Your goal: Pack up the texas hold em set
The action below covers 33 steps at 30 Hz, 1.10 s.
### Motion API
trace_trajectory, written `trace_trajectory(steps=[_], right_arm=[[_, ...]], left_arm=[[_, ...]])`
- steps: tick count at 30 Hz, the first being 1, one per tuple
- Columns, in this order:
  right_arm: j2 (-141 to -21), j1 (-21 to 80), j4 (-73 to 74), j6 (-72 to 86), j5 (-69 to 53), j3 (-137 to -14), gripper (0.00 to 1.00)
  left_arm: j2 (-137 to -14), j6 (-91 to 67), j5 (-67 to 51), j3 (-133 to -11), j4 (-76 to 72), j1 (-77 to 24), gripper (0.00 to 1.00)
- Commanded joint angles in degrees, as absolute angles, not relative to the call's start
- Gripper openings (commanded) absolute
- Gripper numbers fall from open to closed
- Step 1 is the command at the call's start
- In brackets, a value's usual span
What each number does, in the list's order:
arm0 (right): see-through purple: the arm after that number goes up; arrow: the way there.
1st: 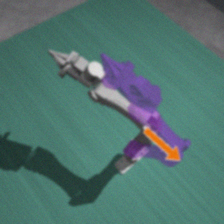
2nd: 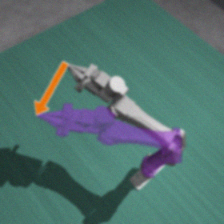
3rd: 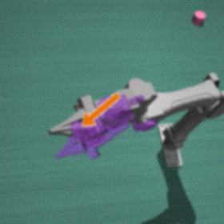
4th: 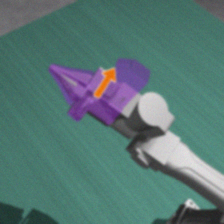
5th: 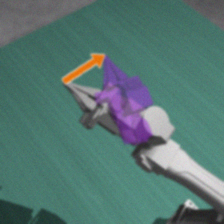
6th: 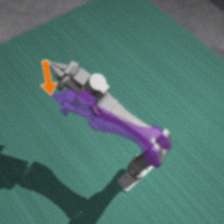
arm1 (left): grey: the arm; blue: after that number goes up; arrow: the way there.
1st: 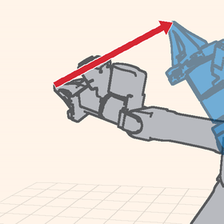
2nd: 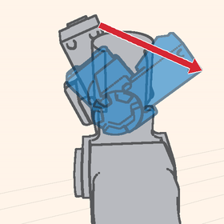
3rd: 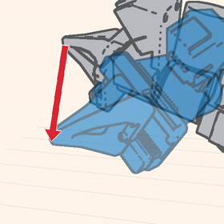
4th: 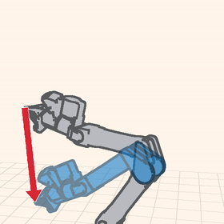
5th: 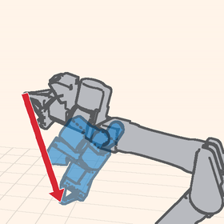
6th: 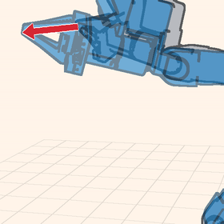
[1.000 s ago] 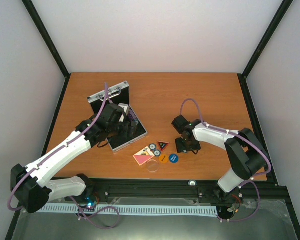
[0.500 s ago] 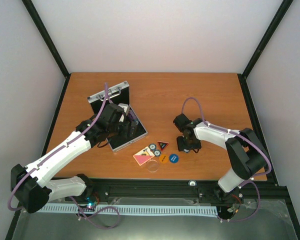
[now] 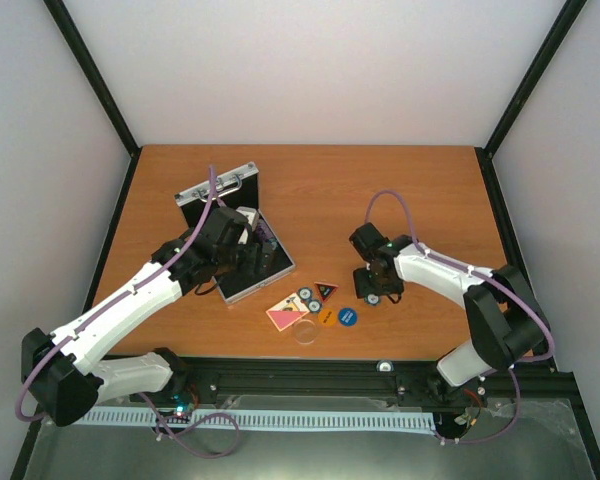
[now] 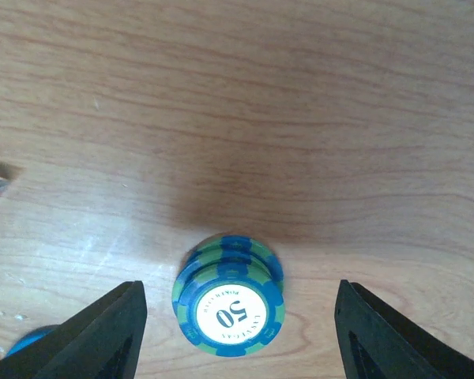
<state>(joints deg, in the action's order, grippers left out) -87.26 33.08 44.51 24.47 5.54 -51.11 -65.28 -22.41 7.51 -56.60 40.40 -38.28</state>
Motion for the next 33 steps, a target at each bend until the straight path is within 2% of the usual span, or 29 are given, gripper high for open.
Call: trace_trajectory(steps=[1,3,6,12,14,15,16,33], right_arm=[[-86.9,32.6,44.0,24.7,5.1,-48.8,0.67],[-87.4,32.6,43.6,24.7,4.3,-48.3,0.67],[-87.3,32.7,43.6,25.5,3.8,-47.7,0.56],[-83.6,32.6,43.2,25.2,3.0,-46.5,0.56],[-82.9,32.7,43.2,24.4,2.6,-46.5,0.73],[-82.4,32.7,43.1,24.3,2.4,-46.5,0.95],[-81.8,32.7,43.2,24.2,2.3,-46.5,0.99],[-79.6,32.7,44.9,32.4,-0.6,-44.0,1.00]], left_arm=[[-64.6,-23.3,7.5,-56.8,40.3,-38.4,1.00],[-64.6,-23.3,7.5,-56.9,40.5,-38.4,1.00],[-64.3,-23.3,7.8,-56.9,40.8,-38.4,1.00],[-64.4,-23.4,8.0,-56.8,40.5,-38.4,1.00],[-64.7,-23.4,7.9,-56.9,40.3,-38.4,1.00],[-64.7,-23.4,8.0,-56.9,40.3,-38.4,1.00],[-64.8,-23.4,8.1,-56.9,40.3,-38.4,1.00],[-64.9,-22.6,8.6,-58.1,39.8,-38.4,1.00]])
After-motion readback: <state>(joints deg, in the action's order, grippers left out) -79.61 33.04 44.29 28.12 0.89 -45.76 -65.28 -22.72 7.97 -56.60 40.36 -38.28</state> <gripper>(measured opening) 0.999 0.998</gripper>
